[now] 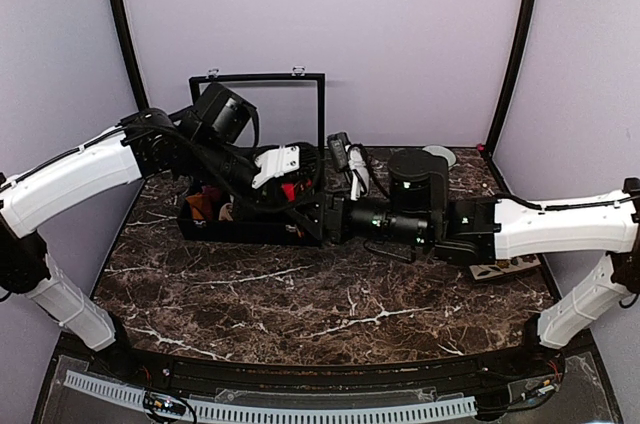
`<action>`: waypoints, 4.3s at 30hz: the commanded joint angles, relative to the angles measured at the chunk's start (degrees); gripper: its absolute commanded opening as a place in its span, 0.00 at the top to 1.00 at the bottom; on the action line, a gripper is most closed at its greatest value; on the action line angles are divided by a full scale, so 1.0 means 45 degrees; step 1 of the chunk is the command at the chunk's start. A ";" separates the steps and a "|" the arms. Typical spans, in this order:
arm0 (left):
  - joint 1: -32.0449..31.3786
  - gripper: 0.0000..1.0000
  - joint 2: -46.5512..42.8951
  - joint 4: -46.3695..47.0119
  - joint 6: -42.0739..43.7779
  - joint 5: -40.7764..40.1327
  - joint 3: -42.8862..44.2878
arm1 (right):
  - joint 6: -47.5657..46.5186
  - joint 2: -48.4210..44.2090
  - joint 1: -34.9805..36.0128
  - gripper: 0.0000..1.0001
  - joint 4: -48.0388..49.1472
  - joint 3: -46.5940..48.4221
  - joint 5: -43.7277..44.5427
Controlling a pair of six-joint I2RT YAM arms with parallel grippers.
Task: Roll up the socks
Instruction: Roll the sock at the center of the board.
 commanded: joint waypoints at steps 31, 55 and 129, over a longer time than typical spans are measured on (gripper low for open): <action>0.0529 1.00 0.1356 -0.2296 -0.2337 0.3283 0.1017 | -0.6431 -0.1324 0.2296 0.56 -0.1391 -0.0002 0.6804; 0.1114 1.00 0.1242 -0.2126 -0.2691 0.2210 0.1094 | -0.5023 -0.0232 0.3652 0.63 -0.0285 -0.1340 0.5343; 0.1115 1.00 0.2928 -0.8172 0.0916 1.1812 0.2641 | -0.8284 -0.2809 0.1422 0.38 -0.0822 -0.0483 -0.2261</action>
